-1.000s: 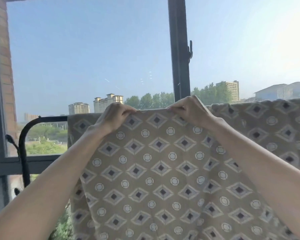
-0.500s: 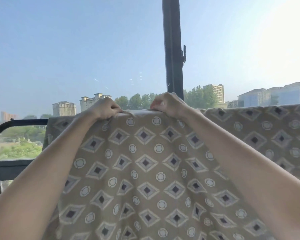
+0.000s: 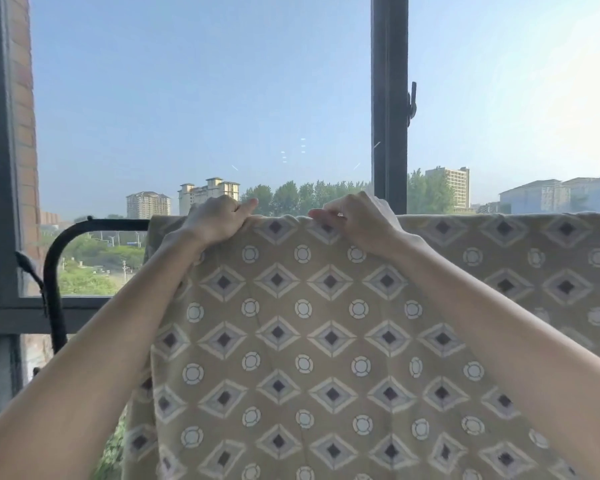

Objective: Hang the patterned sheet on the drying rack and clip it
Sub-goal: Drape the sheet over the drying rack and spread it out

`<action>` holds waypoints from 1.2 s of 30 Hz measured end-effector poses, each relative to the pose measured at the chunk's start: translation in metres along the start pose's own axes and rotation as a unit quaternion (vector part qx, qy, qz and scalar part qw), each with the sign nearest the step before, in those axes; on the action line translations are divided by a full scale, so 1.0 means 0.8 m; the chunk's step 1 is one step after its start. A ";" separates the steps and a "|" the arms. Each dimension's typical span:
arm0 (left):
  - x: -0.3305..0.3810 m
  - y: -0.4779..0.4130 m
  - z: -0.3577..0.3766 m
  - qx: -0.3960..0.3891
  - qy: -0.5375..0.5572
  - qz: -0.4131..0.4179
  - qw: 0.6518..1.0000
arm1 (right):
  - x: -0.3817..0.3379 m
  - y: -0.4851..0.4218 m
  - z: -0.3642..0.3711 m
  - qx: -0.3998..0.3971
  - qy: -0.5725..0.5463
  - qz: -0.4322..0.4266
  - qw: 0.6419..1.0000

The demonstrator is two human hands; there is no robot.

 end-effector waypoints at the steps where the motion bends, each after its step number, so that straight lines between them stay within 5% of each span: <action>1: -0.011 0.004 -0.004 0.019 0.004 0.004 1.000 | -0.011 -0.004 0.005 -0.014 0.020 -0.005 1.000; 9: -0.129 0.032 -0.046 0.269 0.058 -0.047 0.960 | -0.078 -0.061 0.058 -0.044 0.090 -0.032 0.994; 15: -0.162 0.051 -0.031 0.185 0.115 -0.032 0.975 | -0.099 -0.079 0.076 -0.037 0.108 -0.032 0.993; 19: -0.160 0.055 -0.039 0.247 0.118 0.019 0.962 | -0.099 -0.083 0.079 -0.033 0.125 -0.027 0.991; 24: -0.158 0.038 -0.035 0.094 0.263 -0.031 0.960 | -0.095 -0.075 0.080 -0.019 0.140 -0.027 0.990; 29: -0.158 0.028 -0.054 0.152 0.280 -0.059 0.946 | -0.098 -0.072 0.085 0.009 0.141 -0.086 0.986; 36: -0.196 0.014 -0.068 0.300 0.022 -0.090 0.949 | -0.076 -0.057 0.088 -0.021 0.206 -0.053 0.977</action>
Point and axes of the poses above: each hand's wrist, its own y-axis away from the middle knuckle, its own z-axis out of the palm, x = y × z, the point moved 5 cm from there along -y, towards the middle knuckle, and after that the axes turned 12 degrees about -z, right-handed, at the moved point
